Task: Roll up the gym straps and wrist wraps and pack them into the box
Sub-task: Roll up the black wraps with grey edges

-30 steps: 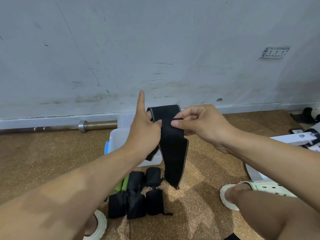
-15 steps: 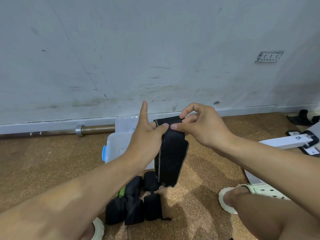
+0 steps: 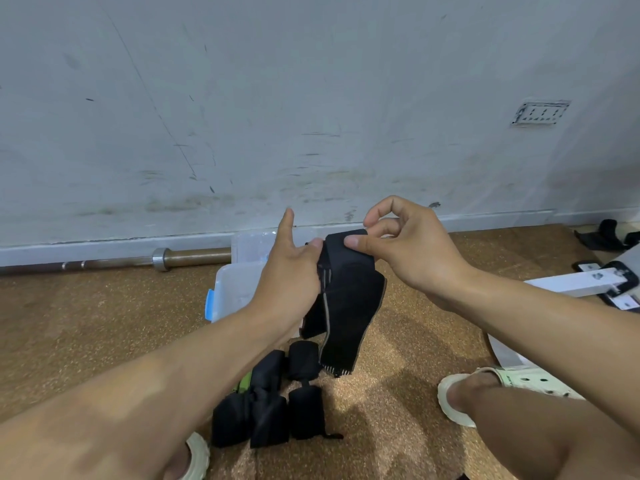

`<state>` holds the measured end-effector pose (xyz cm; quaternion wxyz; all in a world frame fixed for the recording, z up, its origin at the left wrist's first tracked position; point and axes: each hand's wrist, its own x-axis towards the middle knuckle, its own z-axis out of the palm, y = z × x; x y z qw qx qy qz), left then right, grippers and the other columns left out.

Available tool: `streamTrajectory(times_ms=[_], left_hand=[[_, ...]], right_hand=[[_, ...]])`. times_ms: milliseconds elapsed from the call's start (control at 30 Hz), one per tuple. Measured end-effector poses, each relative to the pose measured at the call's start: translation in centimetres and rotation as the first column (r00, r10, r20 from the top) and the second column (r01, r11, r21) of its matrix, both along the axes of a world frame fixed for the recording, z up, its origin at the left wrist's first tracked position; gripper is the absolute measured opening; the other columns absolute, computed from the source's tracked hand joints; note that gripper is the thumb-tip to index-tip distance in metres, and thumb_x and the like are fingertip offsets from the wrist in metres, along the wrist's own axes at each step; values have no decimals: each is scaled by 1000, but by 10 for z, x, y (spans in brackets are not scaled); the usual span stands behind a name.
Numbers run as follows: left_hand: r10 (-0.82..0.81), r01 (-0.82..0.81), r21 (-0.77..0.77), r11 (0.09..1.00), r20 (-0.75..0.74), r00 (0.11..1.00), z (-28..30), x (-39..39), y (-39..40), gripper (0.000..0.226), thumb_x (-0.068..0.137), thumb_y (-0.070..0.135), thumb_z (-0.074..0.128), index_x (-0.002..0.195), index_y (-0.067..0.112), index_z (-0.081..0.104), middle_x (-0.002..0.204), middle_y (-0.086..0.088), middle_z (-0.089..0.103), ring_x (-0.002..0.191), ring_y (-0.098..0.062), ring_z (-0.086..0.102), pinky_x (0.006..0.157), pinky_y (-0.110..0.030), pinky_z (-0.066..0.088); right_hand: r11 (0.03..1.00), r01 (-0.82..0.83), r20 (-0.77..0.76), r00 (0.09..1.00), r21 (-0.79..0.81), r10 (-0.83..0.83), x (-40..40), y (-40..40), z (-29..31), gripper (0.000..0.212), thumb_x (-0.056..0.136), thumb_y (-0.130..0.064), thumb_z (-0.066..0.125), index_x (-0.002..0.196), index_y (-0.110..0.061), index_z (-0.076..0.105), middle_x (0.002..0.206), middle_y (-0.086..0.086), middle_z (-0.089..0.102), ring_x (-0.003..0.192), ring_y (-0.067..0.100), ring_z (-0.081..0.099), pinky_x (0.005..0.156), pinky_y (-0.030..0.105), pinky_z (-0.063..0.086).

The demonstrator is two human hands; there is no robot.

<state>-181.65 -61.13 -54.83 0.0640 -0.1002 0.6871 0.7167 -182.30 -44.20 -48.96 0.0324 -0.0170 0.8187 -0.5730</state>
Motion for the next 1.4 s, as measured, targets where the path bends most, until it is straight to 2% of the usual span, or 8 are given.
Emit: streamTrajectory(times_ms=[100, 300, 500, 600, 700, 933, 1167, 1400], left_hand=[[-44, 42, -62, 997, -27, 999, -1, 1, 0, 70, 105, 28, 46, 157, 50, 5, 107, -32, 67, 108, -41, 67, 103, -56, 51], [70, -68, -33, 997, 67, 995, -7, -10, -8, 77, 104, 18, 48, 159, 46, 2, 111, -13, 72, 101, -26, 69, 100, -50, 55], [129, -122, -94, 988, 72, 989, 0, -14, -12, 77, 104, 18, 49, 159, 47, 4, 129, -24, 64, 103, -38, 69, 97, -53, 56], [12, -10, -88, 996, 21, 1000, 6, -9, -12, 75, 102, 23, 50, 158, 49, 6, 105, -29, 68, 98, -42, 69, 96, -52, 56], [-103, 96, -186, 978, -30, 994, 10, -1, -7, 67, 108, 21, 46, 158, 48, 10, 82, -17, 60, 66, -19, 59, 74, -35, 51], [-187, 182, -125, 975, -30, 982, 15, 5, -3, 65, 107, 21, 48, 154, 55, 19, 82, -17, 66, 82, -33, 61, 97, -65, 50], [-175, 174, -51, 983, -23, 984, 19, 9, -2, 62, 107, 17, 47, 155, 49, 24, 81, -8, 66, 86, -28, 63, 105, -61, 46], [-179, 177, -45, 983, -42, 983, 15, 10, -4, 58, 107, 20, 47, 153, 51, 29, 68, -1, 55, 73, -19, 55, 83, -40, 48]], right_hand=[[1000, -25, -7, 1000, 5, 25, -1, 1, -1, 30, 80, -21, 88, 96, -16, 63, 81, 8, 74, 70, 21, 69, 76, 47, 58], [981, -190, -139, 971, 30, 192, 1, 1, 7, 27, 81, -16, 86, 91, -19, 61, 72, -11, 67, 55, 9, 55, 58, 18, 47], [962, -270, -142, 951, 47, 274, 1, 7, 11, 28, 79, -15, 87, 95, -20, 64, 78, -6, 69, 60, 22, 57, 62, 35, 49], [975, -214, -146, 964, 60, 221, -1, 10, 8, 26, 82, -14, 85, 96, -20, 64, 79, -8, 71, 57, 16, 61, 56, 30, 47], [981, -189, -121, 974, 52, 194, -4, 11, 6, 26, 83, -12, 84, 97, -20, 63, 77, -7, 73, 57, 12, 63, 54, 22, 47], [988, -134, -108, 984, 73, 141, -5, 9, 3, 28, 83, -14, 85, 99, -23, 63, 82, 1, 75, 63, 22, 70, 65, 35, 56], [994, -29, -124, 991, 105, 42, -4, 7, 0, 36, 79, -19, 89, 103, -29, 63, 77, -5, 75, 52, 7, 63, 55, 20, 49], [996, -9, -93, 996, 89, 17, -2, 6, -2, 36, 78, -21, 90, 104, -27, 64, 80, 0, 77, 70, 29, 74, 69, 39, 58]])
